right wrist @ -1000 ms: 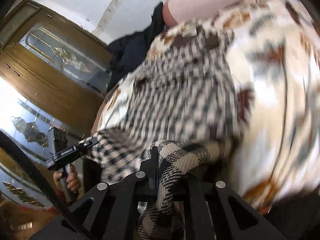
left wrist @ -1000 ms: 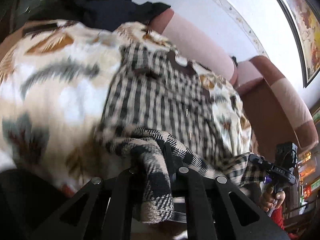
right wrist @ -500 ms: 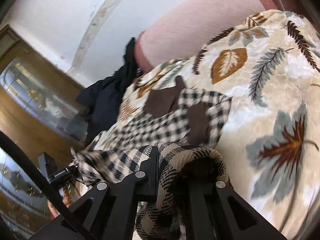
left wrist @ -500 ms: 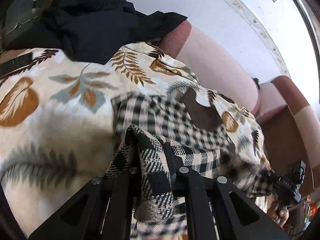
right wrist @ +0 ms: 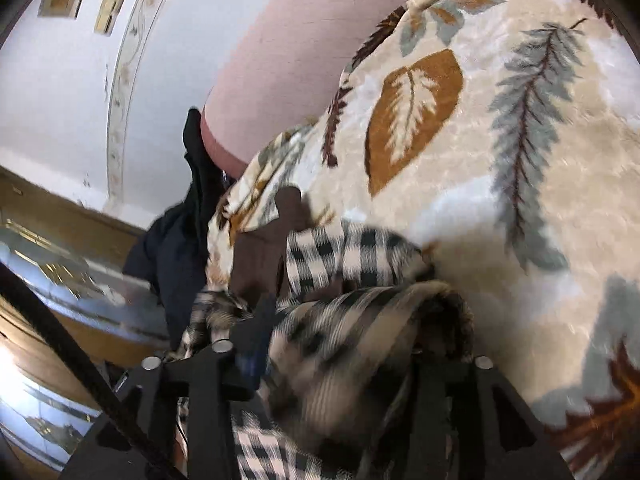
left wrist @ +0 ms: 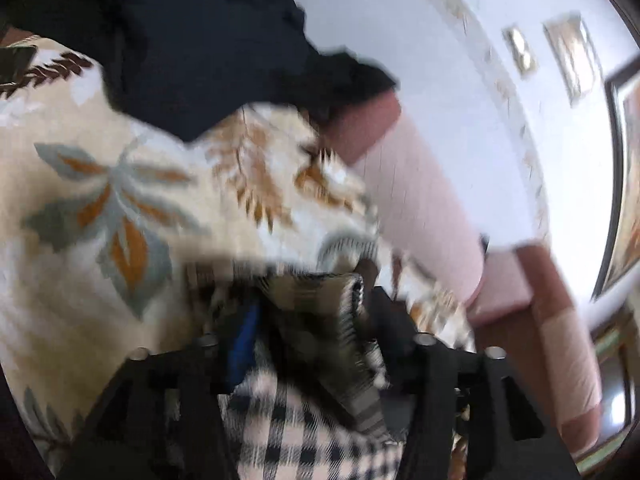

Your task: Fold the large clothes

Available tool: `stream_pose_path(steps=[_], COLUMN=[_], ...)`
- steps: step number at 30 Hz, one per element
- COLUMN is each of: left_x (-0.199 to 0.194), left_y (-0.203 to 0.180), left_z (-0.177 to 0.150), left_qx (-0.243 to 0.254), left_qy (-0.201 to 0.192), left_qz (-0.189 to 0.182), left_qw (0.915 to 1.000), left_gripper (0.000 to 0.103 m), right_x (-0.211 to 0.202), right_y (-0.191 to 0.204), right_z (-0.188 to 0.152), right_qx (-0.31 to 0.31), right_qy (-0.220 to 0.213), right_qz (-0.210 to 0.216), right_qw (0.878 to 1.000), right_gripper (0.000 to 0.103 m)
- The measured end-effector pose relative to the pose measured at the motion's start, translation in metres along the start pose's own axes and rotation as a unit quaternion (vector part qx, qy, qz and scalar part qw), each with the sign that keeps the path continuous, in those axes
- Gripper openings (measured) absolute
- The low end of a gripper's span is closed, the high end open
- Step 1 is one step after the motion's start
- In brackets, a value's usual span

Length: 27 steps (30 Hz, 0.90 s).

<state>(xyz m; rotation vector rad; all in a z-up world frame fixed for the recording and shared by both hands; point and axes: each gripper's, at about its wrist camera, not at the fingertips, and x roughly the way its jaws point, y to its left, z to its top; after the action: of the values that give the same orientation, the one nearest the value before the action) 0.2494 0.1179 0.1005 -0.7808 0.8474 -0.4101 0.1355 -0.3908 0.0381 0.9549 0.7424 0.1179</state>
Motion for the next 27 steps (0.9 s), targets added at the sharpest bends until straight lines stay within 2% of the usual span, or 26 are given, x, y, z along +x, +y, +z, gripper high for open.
stream_pose_path(steps=[2,4,8,11,16,18,21,25,27], left_x=[-0.003,-0.001,0.004,0.003,-0.014,-0.022,-0.031,-0.044,-0.052], left_y=[0.004,0.009,0.012,0.0,-0.021,-0.02,-0.009,0.006,0.007], left_z=[0.008,0.012,0.012,0.008,-0.001,-0.005,-0.008,-0.021,-0.029], left_qx=[-0.012,-0.021,-0.02,0.016,0.103,0.113,0.101,0.096,0.112], left_qy=[-0.018,-0.021,-0.011,-0.014,-0.032,-0.031,-0.019,0.014,0.026], left_qz=[0.004,0.015,0.038,0.071,0.14,0.15,0.177,0.174,0.169], left_qw=[0.9997,0.9994,0.999,0.9972,0.9843,0.9817,0.9789,0.9799,0.9788], left_gripper=[0.061,0.061,0.061,0.062,0.071,0.071,0.071,0.071,0.071], right_x=[-0.002,-0.006,-0.015,-0.021,-0.015,-0.007,0.004,0.014,0.02], right_y=[0.0,-0.001,-0.008,-0.004,0.035,0.051,0.068,0.097,0.118], right_z=[0.007,0.013,0.02,0.018,0.001,-0.013,-0.035,-0.072,-0.09], right_qx=[0.009,0.013,0.03,0.029,-0.057,-0.097,-0.15,-0.215,-0.242], right_qy=[-0.024,-0.046,-0.071,-0.078,-0.053,-0.039,-0.014,0.011,0.024], right_qz=[0.014,0.017,0.01,0.005,-0.028,-0.045,-0.069,-0.083,-0.07], right_qw=[1.0,0.999,0.997,0.997,0.997,0.994,0.986,0.973,0.968], right_gripper=[0.079,0.083,0.083,0.085,0.085,0.085,0.083,0.078,0.078])
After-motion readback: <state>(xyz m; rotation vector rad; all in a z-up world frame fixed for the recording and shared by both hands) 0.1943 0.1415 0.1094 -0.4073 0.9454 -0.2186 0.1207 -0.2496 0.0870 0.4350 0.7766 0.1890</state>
